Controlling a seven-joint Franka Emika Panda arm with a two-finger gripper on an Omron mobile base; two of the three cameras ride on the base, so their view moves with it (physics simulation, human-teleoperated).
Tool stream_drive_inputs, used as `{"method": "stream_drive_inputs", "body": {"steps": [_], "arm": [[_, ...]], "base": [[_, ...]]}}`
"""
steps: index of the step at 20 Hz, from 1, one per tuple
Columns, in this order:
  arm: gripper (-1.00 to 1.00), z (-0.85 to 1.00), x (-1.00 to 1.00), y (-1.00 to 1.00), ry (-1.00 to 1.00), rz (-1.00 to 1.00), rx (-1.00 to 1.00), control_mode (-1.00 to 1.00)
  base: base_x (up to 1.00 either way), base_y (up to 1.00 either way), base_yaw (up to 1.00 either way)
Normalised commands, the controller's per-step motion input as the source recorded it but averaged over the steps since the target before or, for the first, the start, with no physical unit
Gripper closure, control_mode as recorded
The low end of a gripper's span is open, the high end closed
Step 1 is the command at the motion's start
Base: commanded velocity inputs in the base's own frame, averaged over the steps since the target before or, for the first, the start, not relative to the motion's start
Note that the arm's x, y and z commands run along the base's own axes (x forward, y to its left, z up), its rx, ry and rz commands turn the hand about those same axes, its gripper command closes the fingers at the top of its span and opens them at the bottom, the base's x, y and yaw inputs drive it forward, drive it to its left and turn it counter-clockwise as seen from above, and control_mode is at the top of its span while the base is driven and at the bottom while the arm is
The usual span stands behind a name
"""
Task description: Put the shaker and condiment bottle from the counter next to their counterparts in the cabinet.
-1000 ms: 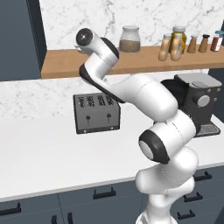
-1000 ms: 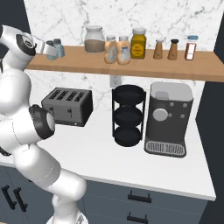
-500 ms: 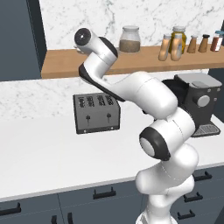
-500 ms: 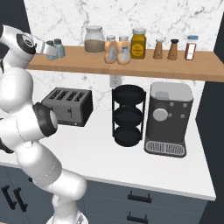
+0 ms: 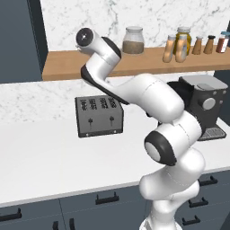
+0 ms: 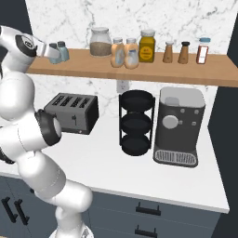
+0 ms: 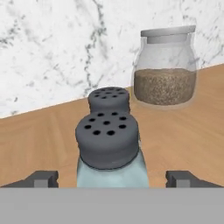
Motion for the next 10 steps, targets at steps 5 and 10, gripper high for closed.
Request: {"method": "stream_drive_inputs", "body": {"steps": [5, 10], "arm": [[-1.0, 0.45, -0.5, 0.0, -0.21, 0.0, 0.08, -1.0], [-1.0, 0.42, -0.87, 0.0, -0.2, 0.0, 0.07, -1.0]], "base": [[0.0, 0.0, 0.0], [0.0, 0.0, 0.0]]}}
